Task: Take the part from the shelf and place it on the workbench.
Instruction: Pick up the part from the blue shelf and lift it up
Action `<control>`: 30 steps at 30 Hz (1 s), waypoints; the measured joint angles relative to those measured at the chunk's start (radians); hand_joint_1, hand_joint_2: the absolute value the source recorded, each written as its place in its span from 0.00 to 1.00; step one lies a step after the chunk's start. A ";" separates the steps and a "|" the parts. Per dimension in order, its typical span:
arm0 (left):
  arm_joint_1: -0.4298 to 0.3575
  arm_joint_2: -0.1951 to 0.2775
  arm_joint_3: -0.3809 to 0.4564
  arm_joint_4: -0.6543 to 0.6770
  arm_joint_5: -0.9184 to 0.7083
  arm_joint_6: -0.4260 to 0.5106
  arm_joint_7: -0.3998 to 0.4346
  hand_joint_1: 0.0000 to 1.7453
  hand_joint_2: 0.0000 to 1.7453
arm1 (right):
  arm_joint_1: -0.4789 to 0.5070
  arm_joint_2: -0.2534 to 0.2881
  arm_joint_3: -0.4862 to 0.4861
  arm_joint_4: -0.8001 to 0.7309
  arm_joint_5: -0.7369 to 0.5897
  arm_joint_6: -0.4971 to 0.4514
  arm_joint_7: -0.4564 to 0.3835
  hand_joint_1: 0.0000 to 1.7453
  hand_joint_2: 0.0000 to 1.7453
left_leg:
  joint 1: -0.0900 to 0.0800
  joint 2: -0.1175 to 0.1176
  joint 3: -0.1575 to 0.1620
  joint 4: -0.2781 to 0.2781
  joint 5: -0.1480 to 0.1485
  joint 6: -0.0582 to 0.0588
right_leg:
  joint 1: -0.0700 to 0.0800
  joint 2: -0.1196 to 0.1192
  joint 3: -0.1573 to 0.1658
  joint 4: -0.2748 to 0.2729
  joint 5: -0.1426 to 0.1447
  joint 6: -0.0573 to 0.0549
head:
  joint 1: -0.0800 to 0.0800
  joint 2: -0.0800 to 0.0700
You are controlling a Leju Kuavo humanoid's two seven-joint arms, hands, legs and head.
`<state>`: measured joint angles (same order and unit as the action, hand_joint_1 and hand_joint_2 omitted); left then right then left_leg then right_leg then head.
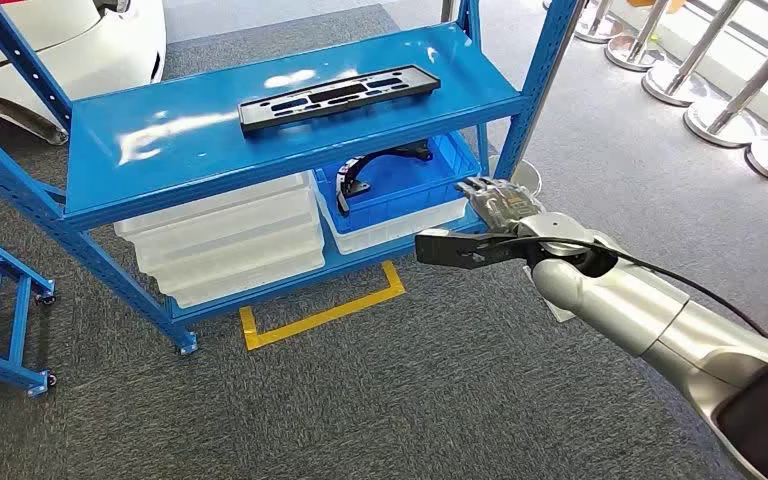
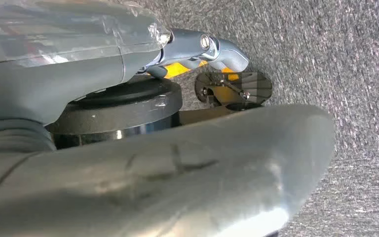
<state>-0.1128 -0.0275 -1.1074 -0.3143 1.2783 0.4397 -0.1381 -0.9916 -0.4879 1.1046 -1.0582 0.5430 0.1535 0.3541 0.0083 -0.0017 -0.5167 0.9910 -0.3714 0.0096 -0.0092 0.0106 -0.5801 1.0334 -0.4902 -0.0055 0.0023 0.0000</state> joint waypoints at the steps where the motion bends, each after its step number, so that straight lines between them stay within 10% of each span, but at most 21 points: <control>1: 0.000 0.000 0.000 0.000 -0.001 0.000 0.000 0.00 0.00 | 0.000 0.004 0.000 0.000 0.001 -0.007 -0.007 0.00 0.00 | 0.000 0.001 0.000 -0.001 0.001 0.001 | -0.001 -0.001 -0.012 0.023 -0.011 0.001 | 0.004 0.000; 6: -0.001 0.000 -0.001 0.000 -0.003 0.004 0.000 0.00 0.00 | 0.017 0.044 0.002 0.000 0.009 -0.029 -0.043 0.00 0.00 | 0.004 0.006 0.002 0.000 -0.002 0.000 | -0.011 -0.003 -0.152 0.251 -0.062 0.013 | 0.023 0.000; 11: -0.002 0.000 -0.002 0.001 -0.004 0.010 -0.003 0.00 0.00 | 0.022 0.087 0.006 0.000 0.032 -0.038 -0.086 0.00 0.00 | 0.012 0.007 0.001 0.030 -0.037 -0.033 | -0.019 -0.015 -0.092 0.040 0.072 0.020 | 0.043 0.000; 21: -0.004 0.001 -0.002 0.002 -0.003 0.017 -0.002 0.00 0.00 | 0.033 0.165 0.023 0.004 0.048 -0.032 -0.112 0.00 0.00 | 0.012 0.009 0.003 0.020 -0.040 -0.036 | -0.013 -0.007 -0.094 0.027 0.054 -0.004 | -0.011 0.000; 30: -0.004 0.001 -0.002 0.002 -0.001 0.022 -0.001 0.00 0.00 | 0.034 0.179 0.031 0.024 0.046 -0.014 -0.112 0.00 0.00 | 0.014 0.010 0.001 0.017 -0.036 -0.063 | -0.007 -0.008 -0.093 0.028 0.056 -0.013 | -0.011 0.000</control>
<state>-0.1166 -0.0267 -1.1098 -0.3124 1.2776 0.4617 -0.1387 -0.9578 -0.3088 1.1352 -1.0339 0.5894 0.1396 0.2419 0.0219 0.0082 -0.5156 1.0079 -0.4075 -0.0530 -0.0165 0.0029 -0.6728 1.0610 -0.4339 -0.0189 -0.0088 0.0000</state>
